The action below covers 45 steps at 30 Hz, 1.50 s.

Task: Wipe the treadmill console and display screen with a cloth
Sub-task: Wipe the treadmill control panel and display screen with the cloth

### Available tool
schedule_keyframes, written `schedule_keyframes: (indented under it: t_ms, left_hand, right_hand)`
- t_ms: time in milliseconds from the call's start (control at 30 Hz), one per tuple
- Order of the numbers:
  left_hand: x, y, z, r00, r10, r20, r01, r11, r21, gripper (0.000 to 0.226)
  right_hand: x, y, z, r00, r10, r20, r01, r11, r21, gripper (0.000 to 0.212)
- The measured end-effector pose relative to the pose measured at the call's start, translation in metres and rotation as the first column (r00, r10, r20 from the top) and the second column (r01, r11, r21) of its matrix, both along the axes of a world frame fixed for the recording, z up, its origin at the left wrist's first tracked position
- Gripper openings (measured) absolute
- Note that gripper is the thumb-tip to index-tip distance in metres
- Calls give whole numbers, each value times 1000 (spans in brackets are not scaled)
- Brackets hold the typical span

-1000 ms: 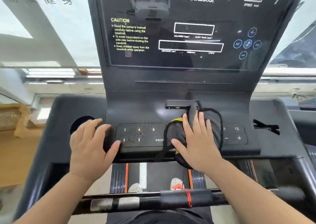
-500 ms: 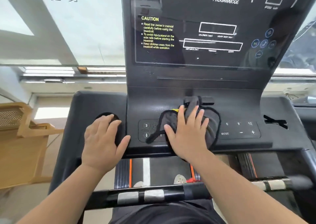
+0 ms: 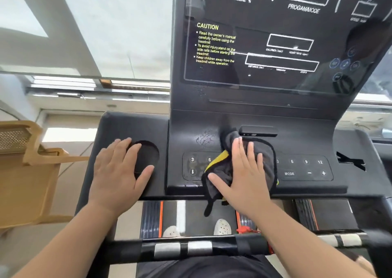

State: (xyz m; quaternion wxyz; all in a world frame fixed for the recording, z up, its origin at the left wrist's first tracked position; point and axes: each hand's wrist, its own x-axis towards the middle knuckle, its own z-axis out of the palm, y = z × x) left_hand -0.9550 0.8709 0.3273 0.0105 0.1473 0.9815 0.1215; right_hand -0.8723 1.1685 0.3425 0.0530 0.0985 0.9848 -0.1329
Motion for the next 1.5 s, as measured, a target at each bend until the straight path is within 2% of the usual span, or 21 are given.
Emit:
schedule_keyframes:
  t_ms: [167, 267, 400, 500, 567, 600, 700, 800, 867, 967, 1067, 1133, 1200, 1300, 1400, 1467, 1500]
  left_hand:
    - [-1, 0, -1, 1000, 16, 9, -16, 996, 84, 65]
    - [-1, -2, 1, 1000, 22, -4, -21, 986, 163, 62]
    - [1, -5, 4, 997, 76, -27, -62, 933, 353, 57]
    - [1, -6, 4, 996, 77, -37, -56, 915, 399, 55]
    - [0, -5, 4, 997, 66, -43, -45, 924, 380, 54]
    - [0, -5, 3, 997, 62, -43, -42, 929, 369, 54]
    - [0, -4, 2, 998, 57, -37, -41, 942, 334, 54]
    - [-1, -3, 1, 997, 67, -25, -56, 950, 308, 54]
    - [-1, -2, 0, 997, 74, -21, -64, 951, 302, 54]
    - [-1, -4, -2, 997, 72, -35, -58, 953, 299, 55]
    - [-1, -5, -2, 997, 72, -39, -56, 949, 309, 55]
    - [-2, -5, -2, 996, 79, -37, -63, 945, 320, 55]
    - [-1, -5, -2, 996, 79, -31, -65, 945, 320, 55]
    - [-2, -5, -3, 997, 74, -16, -65, 951, 304, 56]
    - [-2, -5, -3, 997, 71, -5, -67, 955, 288, 57]
    - [-2, -4, -2, 997, 74, -8, -69, 956, 286, 56]
    - [-2, -4, -2, 997, 76, -7, -71, 957, 282, 56]
  right_hand:
    - [-49, -41, 5, 998, 67, -5, -67, 998, -14, 107]
    - [-69, -62, 9, 967, 256, 5, -256, 966, 36, 98]
    - [-51, -63, 5, 828, 558, 55, -560, 828, 41, 82]
    - [-17, -27, -1, 739, 670, 62, -672, 728, 139, 72]
    - [-6, -2, -3, 761, 645, 65, -641, 735, 219, 72]
    - [-7, 6, -3, 806, 588, 66, -585, 776, 235, 74]
    - [-32, -2, -1, 954, 288, 86, -300, 921, 247, 86]
    - [-58, -36, -1, 988, 131, 83, -148, 959, 243, 100]
    - [-68, -60, -1, 986, 157, 61, -167, 960, 225, 99]
    - [-68, -78, 0, 920, 391, 41, -391, 901, 186, 86]
    - [-47, -64, -2, 753, 654, 69, -655, 737, 169, 78]
    - [-29, -39, -7, 674, 732, 102, -735, 651, 191, 76]
    - [-20, -8, -7, 691, 715, 112, -720, 664, 200, 76]
    - [-28, 19, 1, 834, 545, 82, -551, 824, 130, 79]
    - [-47, -17, 5, 956, 282, 74, -290, 950, 115, 89]
    - [-59, -59, 4, 989, 133, 65, -140, 983, 115, 91]
    - [-63, -77, 3, 991, 116, 70, -123, 987, 106, 89]
